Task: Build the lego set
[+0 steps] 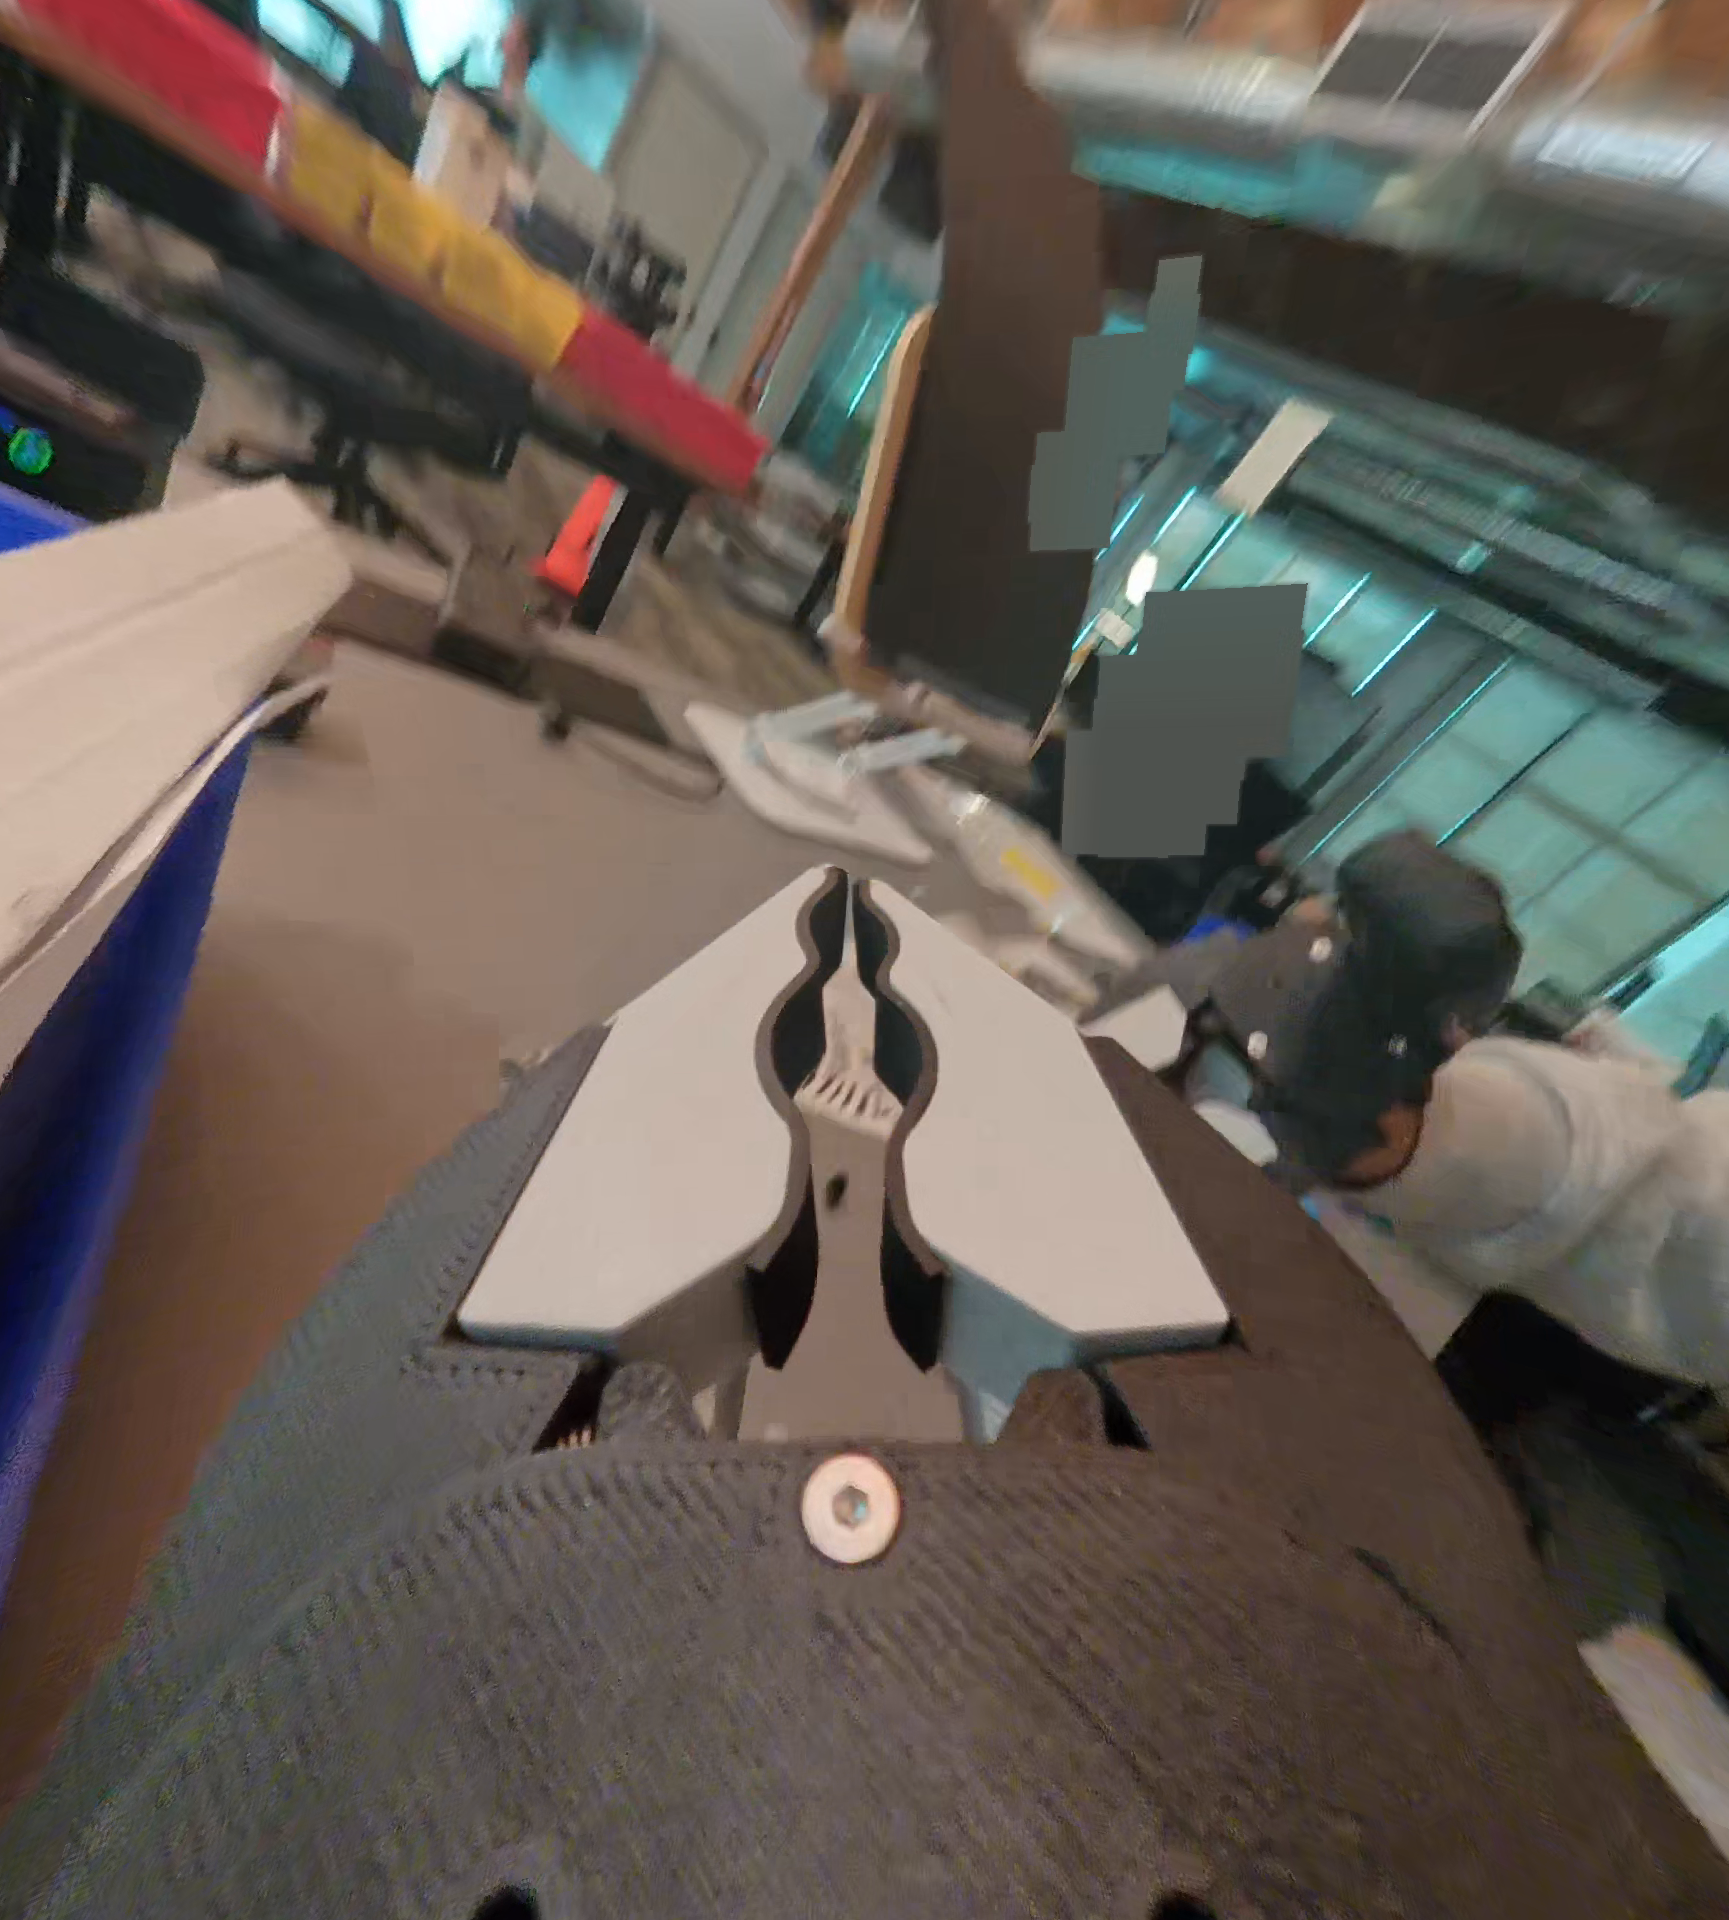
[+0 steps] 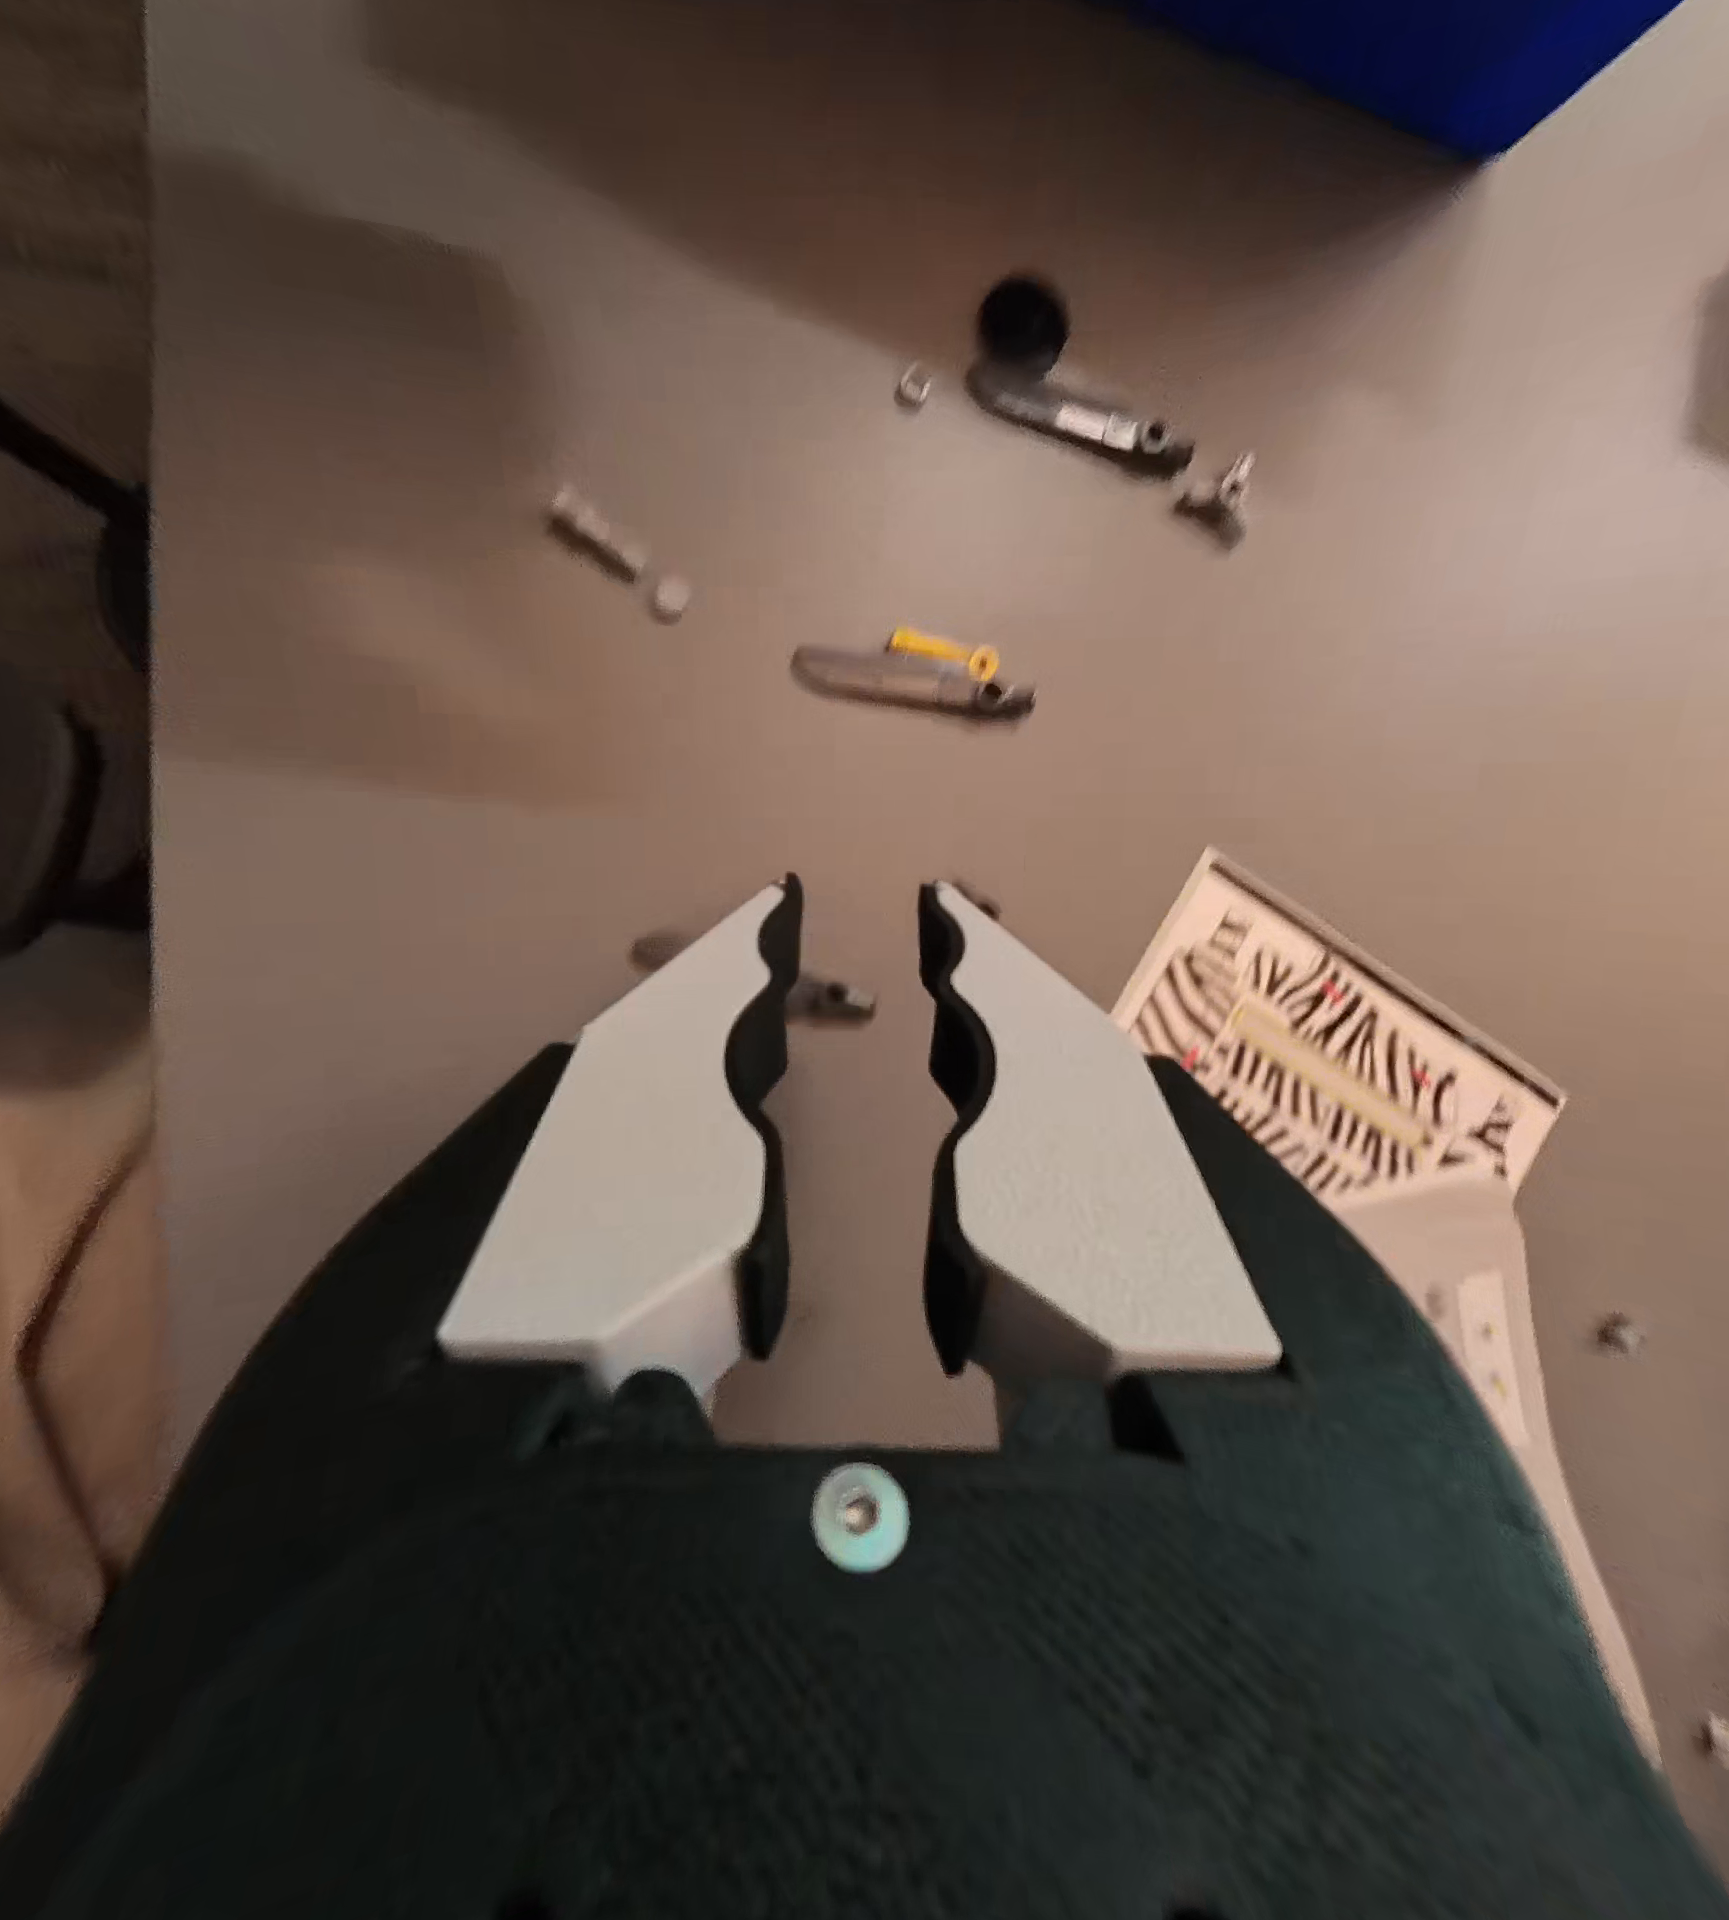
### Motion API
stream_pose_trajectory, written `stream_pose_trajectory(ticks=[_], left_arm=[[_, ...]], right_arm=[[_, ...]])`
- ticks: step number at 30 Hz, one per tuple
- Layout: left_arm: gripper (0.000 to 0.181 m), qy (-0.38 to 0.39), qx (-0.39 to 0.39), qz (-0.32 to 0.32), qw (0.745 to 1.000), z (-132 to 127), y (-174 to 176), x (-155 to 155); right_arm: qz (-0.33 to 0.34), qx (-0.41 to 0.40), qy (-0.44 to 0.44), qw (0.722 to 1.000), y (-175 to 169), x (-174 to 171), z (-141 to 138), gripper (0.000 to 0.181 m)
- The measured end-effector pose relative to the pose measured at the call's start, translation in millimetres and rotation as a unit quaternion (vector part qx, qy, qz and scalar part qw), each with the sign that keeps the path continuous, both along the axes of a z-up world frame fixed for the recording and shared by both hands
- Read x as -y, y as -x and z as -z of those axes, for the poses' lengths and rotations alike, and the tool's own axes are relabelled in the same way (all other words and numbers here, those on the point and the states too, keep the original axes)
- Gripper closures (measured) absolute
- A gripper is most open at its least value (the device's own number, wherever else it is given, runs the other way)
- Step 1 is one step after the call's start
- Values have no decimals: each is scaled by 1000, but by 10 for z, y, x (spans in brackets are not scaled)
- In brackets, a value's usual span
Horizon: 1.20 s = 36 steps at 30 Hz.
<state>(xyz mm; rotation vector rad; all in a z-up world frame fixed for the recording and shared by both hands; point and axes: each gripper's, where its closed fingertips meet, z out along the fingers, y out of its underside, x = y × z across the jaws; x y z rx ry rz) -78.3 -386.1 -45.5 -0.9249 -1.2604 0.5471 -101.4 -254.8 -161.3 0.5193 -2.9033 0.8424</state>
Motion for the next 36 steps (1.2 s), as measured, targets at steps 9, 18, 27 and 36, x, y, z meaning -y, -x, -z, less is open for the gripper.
stream_pose_trajectory(ticks=[9,18,27,36], left_arm=[[175,45,85,5,995,273,41,-21],[176,40,86,-1,996,341,97,11],[177,43,76,-22,996,286,89,68],[178,30,59,-43,997,227,70,158]], right_arm=[[-32,1,-28,999,-33,607,353,160],[-150,30,-49,987,-602,641,475,166],[-138,41,-45,988,-649,732,468,168],[-52,16,5,998,-222,1237,437,164]])
